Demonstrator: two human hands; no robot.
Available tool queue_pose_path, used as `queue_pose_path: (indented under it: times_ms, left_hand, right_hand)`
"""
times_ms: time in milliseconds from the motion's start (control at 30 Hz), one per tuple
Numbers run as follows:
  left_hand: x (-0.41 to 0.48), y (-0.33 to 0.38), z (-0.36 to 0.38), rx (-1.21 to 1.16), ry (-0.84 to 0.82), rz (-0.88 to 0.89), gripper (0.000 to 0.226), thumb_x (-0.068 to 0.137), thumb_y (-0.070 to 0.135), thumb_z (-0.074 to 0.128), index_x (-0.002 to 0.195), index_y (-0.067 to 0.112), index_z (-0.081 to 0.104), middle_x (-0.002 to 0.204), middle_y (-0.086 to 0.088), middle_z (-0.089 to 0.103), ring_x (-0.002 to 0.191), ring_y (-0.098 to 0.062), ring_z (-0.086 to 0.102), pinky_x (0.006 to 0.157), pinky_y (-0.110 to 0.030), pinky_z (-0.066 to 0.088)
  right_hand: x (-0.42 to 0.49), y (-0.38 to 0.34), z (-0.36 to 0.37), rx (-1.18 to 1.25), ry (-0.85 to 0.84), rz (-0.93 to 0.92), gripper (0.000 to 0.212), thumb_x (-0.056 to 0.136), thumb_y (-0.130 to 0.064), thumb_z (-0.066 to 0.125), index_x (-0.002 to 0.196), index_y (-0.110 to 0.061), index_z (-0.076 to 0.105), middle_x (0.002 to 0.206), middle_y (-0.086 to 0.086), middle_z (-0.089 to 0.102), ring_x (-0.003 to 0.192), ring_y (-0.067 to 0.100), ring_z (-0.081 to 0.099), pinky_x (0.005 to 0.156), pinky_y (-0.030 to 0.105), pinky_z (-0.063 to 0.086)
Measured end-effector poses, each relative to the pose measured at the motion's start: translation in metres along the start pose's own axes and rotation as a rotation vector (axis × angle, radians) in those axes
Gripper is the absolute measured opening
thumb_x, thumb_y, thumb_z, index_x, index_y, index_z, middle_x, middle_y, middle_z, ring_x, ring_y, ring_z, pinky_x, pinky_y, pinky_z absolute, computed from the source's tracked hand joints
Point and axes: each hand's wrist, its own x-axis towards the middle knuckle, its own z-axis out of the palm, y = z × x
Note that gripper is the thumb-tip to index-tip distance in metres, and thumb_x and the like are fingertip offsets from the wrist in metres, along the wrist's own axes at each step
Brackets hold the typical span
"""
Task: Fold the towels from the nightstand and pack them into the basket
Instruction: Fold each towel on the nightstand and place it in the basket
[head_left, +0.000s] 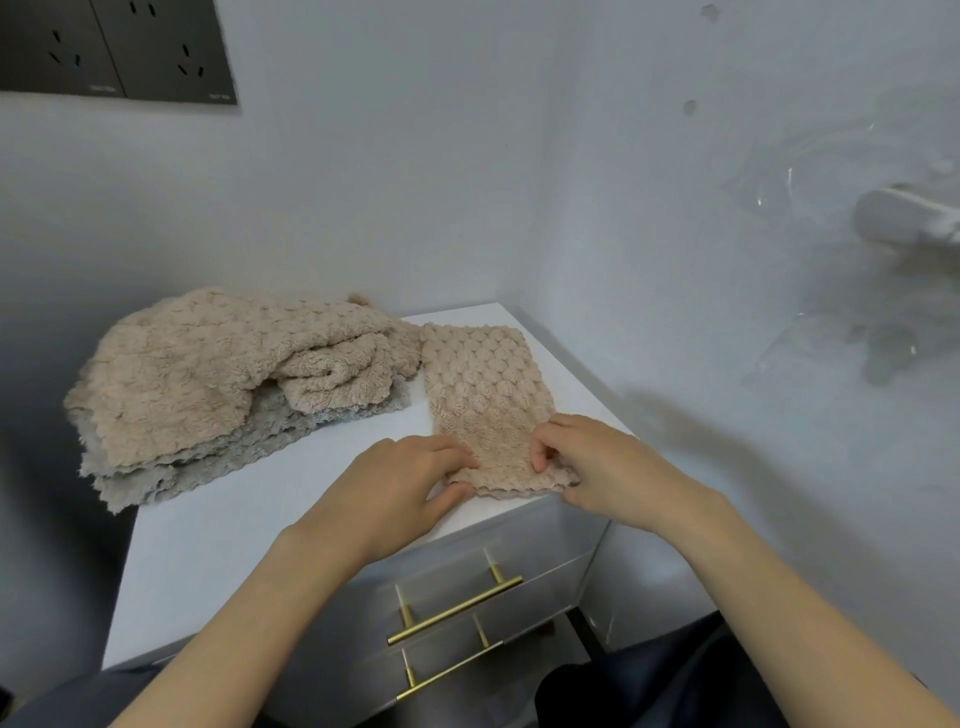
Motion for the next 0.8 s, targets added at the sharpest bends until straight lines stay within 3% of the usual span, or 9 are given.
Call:
queue_pose_path:
  times_ms: [67, 167, 300, 400, 467, 533, 600, 733, 800]
  left_hand:
    - [0.000, -0.001, 0.000, 0.009, 0.006, -0.003, 0.041, 0.098, 0.049, 0.038, 0.132, 0.032, 0.053, 0.138, 0.020, 0.049, 0.125, -0.006, 0.047, 0.101, -0.031, 0.039]
    - [0.000, -0.003, 0.000, 0.025, 0.008, 0.010, 0.049, 0.092, 0.060, 0.038, 0.130, 0.033, 0.054, 0.135, 0.020, 0.051, 0.122, -0.006, 0.049, 0.099, -0.031, 0.040]
    - [0.000, -0.003, -0.001, 0.135, -0.007, 0.063, 0.069, 0.078, 0.077, 0.031, 0.126, 0.032, 0.052, 0.123, 0.018, 0.057, 0.112, -0.007, 0.054, 0.091, -0.025, 0.039]
    - [-0.001, -0.002, 0.002, 0.157, 0.060, 0.037, 0.056, 0.088, 0.066, 0.032, 0.125, 0.028, 0.050, 0.110, 0.011, 0.061, 0.100, -0.015, 0.059, 0.083, -0.028, 0.043]
    - [-0.001, 0.000, 0.002, 0.122, 0.098, 0.000, 0.043, 0.094, 0.056, 0.037, 0.121, 0.025, 0.049, 0.101, 0.005, 0.064, 0.089, -0.019, 0.061, 0.075, -0.032, 0.046]
    - [0.000, 0.001, 0.002, 0.002, 0.152, -0.059, 0.031, 0.096, 0.048, 0.041, 0.106, 0.021, 0.053, 0.085, 0.000, 0.066, 0.070, -0.017, 0.058, 0.064, -0.033, 0.044]
    - [0.002, -0.002, 0.002, -0.173, 0.179, -0.152, 0.030, 0.095, 0.046, 0.047, 0.090, 0.019, 0.059, 0.077, 0.001, 0.067, 0.057, -0.009, 0.050, 0.060, -0.031, 0.040]
    - [0.007, -0.009, 0.004, -0.341, 0.193, -0.302, 0.038, 0.090, 0.048, 0.055, 0.080, 0.017, 0.074, 0.086, -0.001, 0.071, 0.079, -0.012, 0.062, 0.077, -0.034, 0.048]
    - [0.009, -0.011, 0.006, -0.357, 0.211, -0.357, 0.042, 0.089, 0.049, 0.057, 0.070, 0.015, 0.073, 0.082, -0.006, 0.069, 0.082, -0.018, 0.062, 0.074, -0.030, 0.046]
  right_hand:
    - [0.000, 0.003, -0.003, 0.061, 0.010, 0.011, 0.032, 0.073, -0.004, 0.064, 0.093, -0.029, 0.058, 0.090, -0.021, 0.049, 0.087, 0.004, 0.047, 0.068, 0.018, 0.037]
    - [-0.001, 0.006, -0.008, 0.161, 0.046, 0.057, 0.019, 0.081, -0.010, 0.062, 0.094, -0.022, 0.069, 0.091, -0.010, 0.066, 0.088, 0.011, 0.059, 0.079, 0.027, 0.048]
    - [0.001, 0.008, -0.011, 0.212, 0.098, 0.106, 0.011, 0.088, -0.017, 0.062, 0.097, -0.016, 0.069, 0.089, -0.001, 0.069, 0.085, 0.015, 0.061, 0.079, 0.032, 0.047]
    - [0.004, 0.011, -0.012, 0.263, 0.134, 0.138, 0.003, 0.089, -0.019, 0.062, 0.090, -0.019, 0.065, 0.066, -0.004, 0.055, 0.061, 0.006, 0.046, 0.058, 0.022, 0.033]
    - [0.006, 0.012, -0.012, 0.322, 0.144, 0.163, 0.004, 0.089, -0.020, 0.062, 0.086, -0.022, 0.064, 0.060, 0.000, 0.049, 0.055, 0.008, 0.040, 0.054, 0.023, 0.028]
    - [0.005, 0.013, -0.011, 0.356, 0.142, 0.180, 0.003, 0.090, -0.021, 0.063, 0.089, -0.020, 0.065, 0.072, 0.007, 0.061, 0.068, 0.016, 0.052, 0.061, 0.025, 0.035]
    - [0.004, 0.014, -0.011, 0.356, 0.141, 0.190, 0.001, 0.089, -0.023, 0.063, 0.089, -0.024, 0.064, 0.080, 0.000, 0.065, 0.079, 0.018, 0.056, 0.065, 0.018, 0.038]
    - [0.005, 0.019, -0.008, 0.298, 0.150, 0.242, 0.007, 0.090, -0.031, 0.062, 0.083, -0.030, 0.062, 0.075, -0.006, 0.062, 0.073, 0.015, 0.055, 0.068, 0.032, 0.042]
    - [0.006, 0.021, -0.006, 0.266, 0.161, 0.288, 0.006, 0.090, -0.035, 0.061, 0.087, -0.031, 0.064, 0.075, -0.013, 0.058, 0.071, 0.010, 0.051, 0.067, 0.031, 0.040]
